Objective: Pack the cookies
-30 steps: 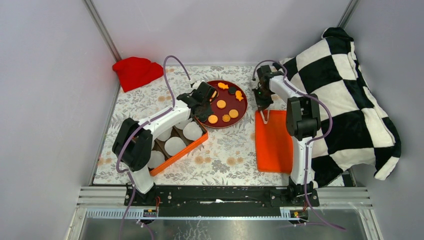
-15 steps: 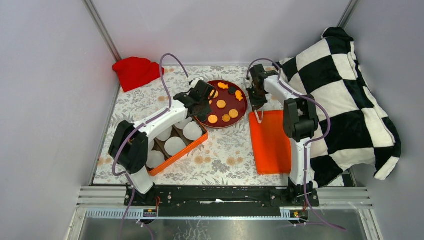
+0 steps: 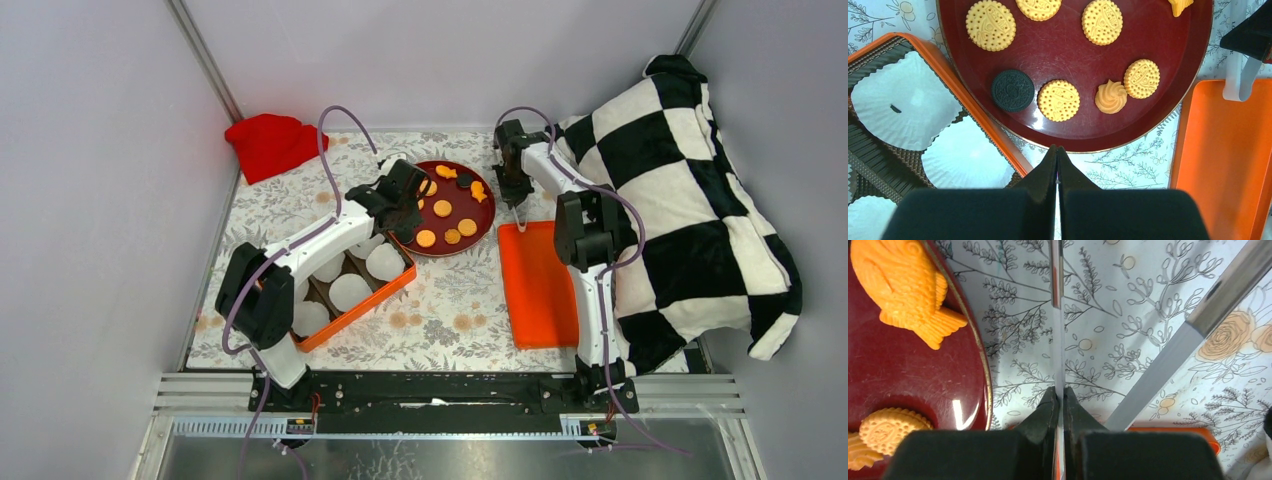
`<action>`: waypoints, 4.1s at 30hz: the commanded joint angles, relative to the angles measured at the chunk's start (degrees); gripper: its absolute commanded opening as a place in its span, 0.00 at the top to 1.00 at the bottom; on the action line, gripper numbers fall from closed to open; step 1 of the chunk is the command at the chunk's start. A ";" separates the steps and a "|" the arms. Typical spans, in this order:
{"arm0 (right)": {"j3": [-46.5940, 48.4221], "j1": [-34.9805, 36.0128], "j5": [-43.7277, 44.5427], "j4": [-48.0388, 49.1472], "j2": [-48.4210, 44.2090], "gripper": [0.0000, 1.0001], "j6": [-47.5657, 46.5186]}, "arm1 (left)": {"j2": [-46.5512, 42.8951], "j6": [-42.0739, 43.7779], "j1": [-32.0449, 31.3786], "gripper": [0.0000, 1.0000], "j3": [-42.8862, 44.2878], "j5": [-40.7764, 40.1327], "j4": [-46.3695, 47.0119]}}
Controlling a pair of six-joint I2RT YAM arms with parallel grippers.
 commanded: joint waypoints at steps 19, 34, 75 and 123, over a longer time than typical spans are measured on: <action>-14.90 -0.65 2.20 8.11 -15.76 0.00 3.22 | 1.01 0.72 0.38 1.00 0.28 1.66 1.18; -9.79 -3.72 6.10 5.08 -9.43 0.00 6.07 | 1.62 1.15 0.42 1.00 0.17 1.55 0.89; -13.65 -4.92 -7.40 1.16 -23.59 0.50 5.51 | 0.79 1.24 1.87 1.00 0.94 5.04 0.20; -33.98 16.70 -3.44 10.81 -34.77 0.47 5.68 | -7.71 1.25 2.84 1.00 -3.35 -1.77 -3.16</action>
